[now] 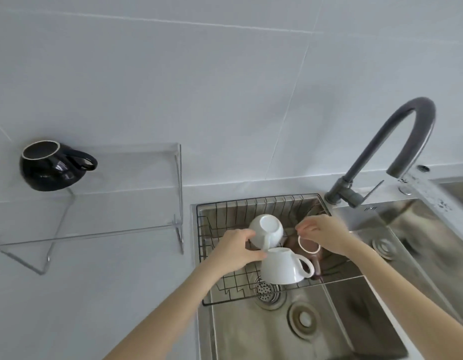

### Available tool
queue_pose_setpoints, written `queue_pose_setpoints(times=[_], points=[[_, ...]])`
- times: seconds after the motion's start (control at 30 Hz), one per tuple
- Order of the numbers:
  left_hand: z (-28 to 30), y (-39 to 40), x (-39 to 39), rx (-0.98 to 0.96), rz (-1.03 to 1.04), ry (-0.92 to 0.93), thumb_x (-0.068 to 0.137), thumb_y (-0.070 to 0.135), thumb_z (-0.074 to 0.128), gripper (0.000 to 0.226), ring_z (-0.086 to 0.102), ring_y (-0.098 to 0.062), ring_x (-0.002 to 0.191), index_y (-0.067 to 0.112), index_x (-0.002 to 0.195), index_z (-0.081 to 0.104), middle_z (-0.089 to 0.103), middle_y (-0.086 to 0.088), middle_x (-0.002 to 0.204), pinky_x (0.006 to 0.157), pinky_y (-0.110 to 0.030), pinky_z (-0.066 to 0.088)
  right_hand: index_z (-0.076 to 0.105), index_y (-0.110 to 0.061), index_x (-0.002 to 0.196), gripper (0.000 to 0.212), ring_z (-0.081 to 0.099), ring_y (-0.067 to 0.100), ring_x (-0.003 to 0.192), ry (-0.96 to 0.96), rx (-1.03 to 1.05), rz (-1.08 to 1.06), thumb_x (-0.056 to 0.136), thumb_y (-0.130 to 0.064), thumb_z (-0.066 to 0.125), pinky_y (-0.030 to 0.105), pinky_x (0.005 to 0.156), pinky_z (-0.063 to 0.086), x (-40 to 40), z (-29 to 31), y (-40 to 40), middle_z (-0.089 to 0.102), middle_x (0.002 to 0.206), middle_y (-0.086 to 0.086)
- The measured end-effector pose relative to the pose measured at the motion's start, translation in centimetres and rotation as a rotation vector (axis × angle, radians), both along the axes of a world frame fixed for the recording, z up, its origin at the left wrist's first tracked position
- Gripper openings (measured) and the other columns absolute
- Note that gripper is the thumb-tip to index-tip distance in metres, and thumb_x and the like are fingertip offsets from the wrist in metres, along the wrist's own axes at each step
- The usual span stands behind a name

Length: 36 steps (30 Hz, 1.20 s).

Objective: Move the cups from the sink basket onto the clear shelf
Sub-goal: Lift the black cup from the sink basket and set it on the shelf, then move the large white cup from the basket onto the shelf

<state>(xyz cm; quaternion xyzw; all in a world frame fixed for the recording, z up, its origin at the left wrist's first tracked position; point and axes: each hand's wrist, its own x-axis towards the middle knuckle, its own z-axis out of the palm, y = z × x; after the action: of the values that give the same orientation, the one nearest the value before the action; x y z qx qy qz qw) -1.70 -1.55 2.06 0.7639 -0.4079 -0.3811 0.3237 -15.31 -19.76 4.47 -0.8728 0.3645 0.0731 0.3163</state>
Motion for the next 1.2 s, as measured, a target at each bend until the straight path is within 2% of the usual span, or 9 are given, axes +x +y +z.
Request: queue_pose_setpoints(times=[0.13, 0.2, 0.33, 0.43, 0.6, 0.7, 0.83, 1.03, 1.2], points=[[-4.0, -1.7, -2.5, 0.076, 0.086, 0.196, 0.070, 0.033, 0.072, 0.031, 0.048, -0.009, 0.071, 0.012, 0.091, 0.062, 0.052, 0.008, 0.076, 0.063, -0.017, 0.036, 0.069, -0.017, 0.086, 0.011, 0.065, 0.016, 0.071, 0.071, 0.093, -0.073, 0.083, -0.022, 0.060, 0.013, 0.058, 0.041, -3.0, -3.5, -0.4, 0.074, 0.074, 0.013], [-5.1, -2.3, -3.0, 0.123, 0.110, 0.268, 0.067, 0.031, 0.074, 0.044, 0.051, -0.008, 0.067, 0.004, 0.098, 0.060, 0.050, 0.008, 0.072, 0.055, -0.010, 0.037, 0.071, -0.015, 0.083, 0.014, 0.062, 0.020, 0.061, 0.075, 0.131, -0.118, 0.080, -0.027, 0.064, 0.022, 0.054, 0.048, -3.4, -4.7, -0.1, 0.069, 0.065, 0.008], [-7.9, -3.4, -2.9, 0.190, 0.120, 0.321, 0.046, 0.045, 0.075, 0.067, 0.064, -0.017, 0.093, 0.013, 0.103, 0.063, 0.069, 0.000, 0.102, 0.088, -0.036, 0.051, 0.067, 0.001, 0.071, 0.024, 0.040, 0.016, 0.056, 0.111, 0.083, -0.109, 0.072, -0.023, 0.063, 0.032, 0.054, 0.044, -3.4, -6.2, 0.4, 0.058, 0.067, 0.028], [-8.9, -3.7, -2.7, 0.193, 0.149, 0.360, 0.043, 0.044, 0.077, 0.067, 0.065, -0.018, 0.095, 0.013, 0.101, 0.065, 0.071, -0.001, 0.101, 0.092, -0.039, 0.052, 0.063, -0.002, 0.055, 0.025, 0.036, 0.016, 0.052, 0.079, 0.095, -0.113, 0.074, -0.018, 0.059, 0.024, 0.050, 0.033, -3.1, -6.6, 0.5, 0.042, 0.043, 0.000], [-9.0, -3.6, -2.8, 0.147, 0.172, 0.401, 0.042, 0.037, 0.080, 0.063, 0.066, -0.021, 0.100, 0.012, 0.099, 0.068, 0.072, -0.008, 0.106, 0.093, -0.045, 0.052, 0.072, -0.005, 0.068, 0.017, 0.048, 0.010, 0.051, 0.023, 0.137, -0.138, 0.074, -0.019, 0.065, 0.007, 0.043, 0.037, -3.1, -6.8, 0.3, 0.060, 0.054, -0.001], [-7.9, -3.2, -2.5, 0.121, 0.176, 0.383, 0.045, 0.032, 0.080, 0.063, 0.065, -0.026, 0.103, 0.008, 0.102, 0.066, 0.070, -0.013, 0.109, 0.093, -0.047, 0.051, 0.073, -0.011, 0.067, 0.013, 0.050, 0.012, 0.052, 0.004, 0.156, -0.136, 0.074, -0.020, 0.067, 0.020, 0.051, 0.044, -2.6, -6.0, 0.5, 0.064, 0.062, 0.005], [-5.0, -2.2, -1.1, 0.060, 0.191, 0.294, 0.047, 0.033, 0.080, 0.063, 0.066, -0.023, 0.101, 0.009, 0.103, 0.066, 0.071, -0.009, 0.107, 0.091, -0.047, 0.052, 0.071, -0.016, 0.065, 0.012, 0.051, 0.006, 0.040, -0.050, 0.135, -0.075, 0.075, -0.021, 0.068, 0.012, 0.039, 0.040, -1.2, -3.2, 1.1, 0.067, 0.068, 0.007], [3.3, 1.7, 2.5, -0.143, 0.291, 0.073, 0.048, 0.031, 0.081, 0.056, 0.067, -0.018, 0.093, 0.015, 0.099, 0.067, 0.073, -0.001, 0.100, 0.086, -0.044, 0.054, 0.074, -0.014, 0.070, 0.007, 0.054, 0.003, 0.050, -0.329, 0.117, -0.035, 0.075, -0.019, 0.072, 0.013, 0.055, 0.042, 2.8, 4.5, 4.1, 0.074, 0.060, 0.005], [10.0, 9.1, 6.2, -0.340, 0.472, -0.104, 0.044, 0.031, 0.080, 0.058, 0.066, -0.011, 0.097, 0.017, 0.098, 0.065, 0.072, 0.001, 0.101, 0.088, -0.026, 0.053, 0.073, -0.020, 0.073, 0.000, 0.061, -0.003, 0.054, -0.578, 0.145, 0.119, 0.074, -0.020, 0.073, 0.003, 0.053, 0.043, 8.2, 10.6, 9.9, 0.073, 0.063, -0.020]])
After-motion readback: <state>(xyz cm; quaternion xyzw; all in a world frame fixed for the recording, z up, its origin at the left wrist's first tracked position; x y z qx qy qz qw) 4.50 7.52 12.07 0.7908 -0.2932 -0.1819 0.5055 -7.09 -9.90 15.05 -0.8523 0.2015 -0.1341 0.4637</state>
